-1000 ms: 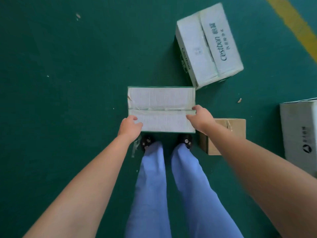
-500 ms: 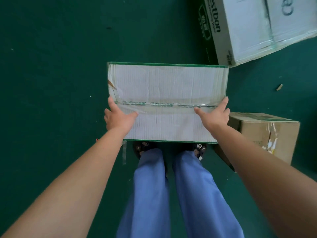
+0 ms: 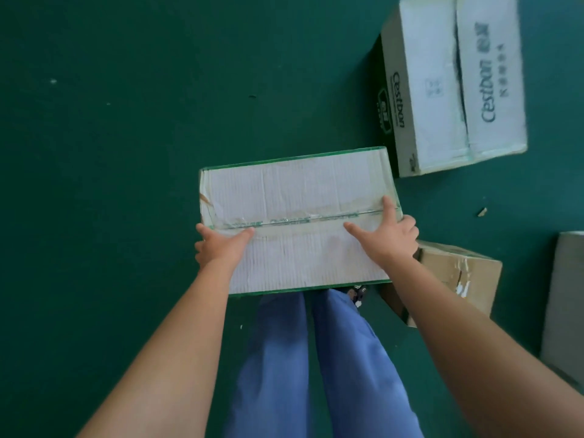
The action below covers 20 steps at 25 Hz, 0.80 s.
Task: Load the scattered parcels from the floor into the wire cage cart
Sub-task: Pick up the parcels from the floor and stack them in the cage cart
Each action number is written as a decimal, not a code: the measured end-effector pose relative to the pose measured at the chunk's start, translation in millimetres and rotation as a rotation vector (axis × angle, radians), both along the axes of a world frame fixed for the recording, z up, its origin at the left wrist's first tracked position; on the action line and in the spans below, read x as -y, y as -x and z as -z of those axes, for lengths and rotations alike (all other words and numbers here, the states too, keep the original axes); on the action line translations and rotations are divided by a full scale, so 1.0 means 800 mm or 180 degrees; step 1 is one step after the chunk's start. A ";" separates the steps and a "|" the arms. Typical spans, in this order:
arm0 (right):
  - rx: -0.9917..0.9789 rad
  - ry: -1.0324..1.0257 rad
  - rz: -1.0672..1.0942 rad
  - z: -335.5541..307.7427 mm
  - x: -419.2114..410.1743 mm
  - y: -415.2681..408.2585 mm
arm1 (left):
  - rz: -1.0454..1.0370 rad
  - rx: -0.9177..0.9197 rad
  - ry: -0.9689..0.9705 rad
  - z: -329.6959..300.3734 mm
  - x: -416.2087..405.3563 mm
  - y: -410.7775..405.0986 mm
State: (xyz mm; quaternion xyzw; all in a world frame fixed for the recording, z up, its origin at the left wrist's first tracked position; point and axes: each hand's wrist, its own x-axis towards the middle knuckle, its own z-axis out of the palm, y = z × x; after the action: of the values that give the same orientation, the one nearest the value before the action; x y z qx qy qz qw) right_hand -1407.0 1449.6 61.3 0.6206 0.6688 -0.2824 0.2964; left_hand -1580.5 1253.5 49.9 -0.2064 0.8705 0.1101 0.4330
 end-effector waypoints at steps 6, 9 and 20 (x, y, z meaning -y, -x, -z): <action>-0.0364 -0.0122 -0.0794 -0.187 0.018 0.077 | -0.0577 -0.0398 0.0025 -0.213 0.060 0.014; -0.0568 -0.0121 -0.1268 -0.278 0.043 0.095 | -0.0920 -0.0684 0.0054 -0.313 0.099 -0.002; -0.1337 -0.0171 -0.3624 -0.505 0.208 0.125 | -0.3241 -0.1054 0.0305 -0.535 0.253 -0.233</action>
State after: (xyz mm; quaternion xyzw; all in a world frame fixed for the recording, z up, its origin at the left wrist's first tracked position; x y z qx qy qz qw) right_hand -1507.2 1283.3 465.3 0.1037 0.9467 -0.1790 0.2468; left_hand -1394.5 1051.2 477.7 -0.6019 0.7210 0.2973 0.1718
